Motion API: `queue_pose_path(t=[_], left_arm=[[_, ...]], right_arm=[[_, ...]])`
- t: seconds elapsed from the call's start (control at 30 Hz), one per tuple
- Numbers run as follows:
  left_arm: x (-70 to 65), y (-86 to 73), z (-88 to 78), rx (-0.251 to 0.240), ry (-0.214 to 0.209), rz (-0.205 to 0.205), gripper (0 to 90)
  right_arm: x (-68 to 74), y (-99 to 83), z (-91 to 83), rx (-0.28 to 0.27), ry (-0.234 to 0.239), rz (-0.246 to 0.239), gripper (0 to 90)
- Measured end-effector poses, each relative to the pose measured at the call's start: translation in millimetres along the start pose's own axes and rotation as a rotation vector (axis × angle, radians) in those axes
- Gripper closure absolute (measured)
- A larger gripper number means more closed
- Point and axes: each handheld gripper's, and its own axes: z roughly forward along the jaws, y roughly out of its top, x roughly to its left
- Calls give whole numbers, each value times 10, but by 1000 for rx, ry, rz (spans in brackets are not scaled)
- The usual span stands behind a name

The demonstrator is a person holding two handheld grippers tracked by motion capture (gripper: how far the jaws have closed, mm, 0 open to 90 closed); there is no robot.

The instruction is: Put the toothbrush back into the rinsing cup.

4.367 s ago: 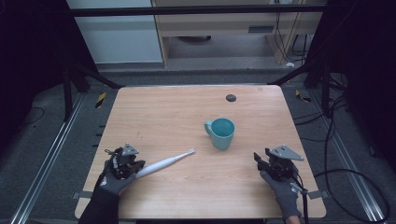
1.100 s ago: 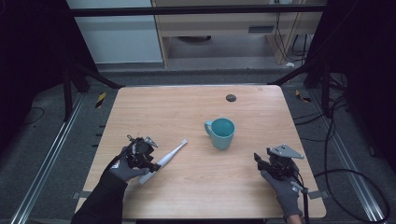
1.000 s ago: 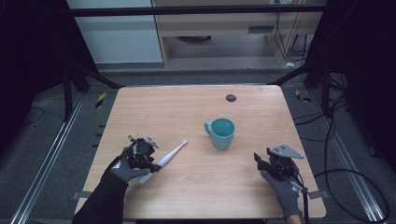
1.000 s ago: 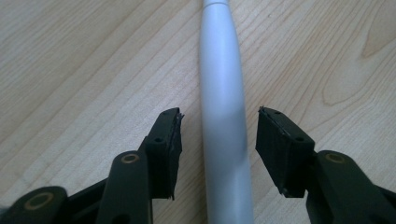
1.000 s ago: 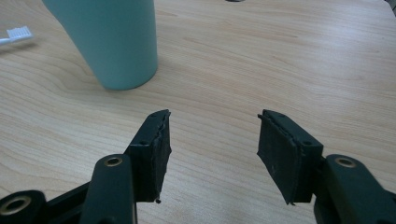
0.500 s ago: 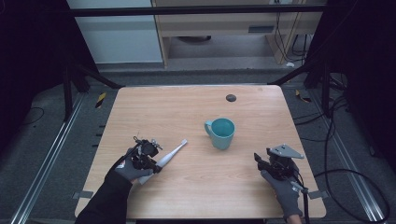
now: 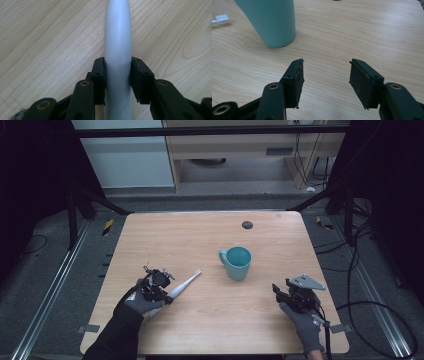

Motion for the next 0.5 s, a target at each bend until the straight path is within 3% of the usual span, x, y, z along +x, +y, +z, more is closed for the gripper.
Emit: queue_pose_path(t=[0.2, 0.5], left_arm=[[9, -21, -115, -54, 26, -23, 658], [18, -75, -323, -212, 79, -105, 659]], right_arm=[[-17, -10, -1, -2, -8, -9, 445], [-19, -22, -2, -4, -11, -6, 427]])
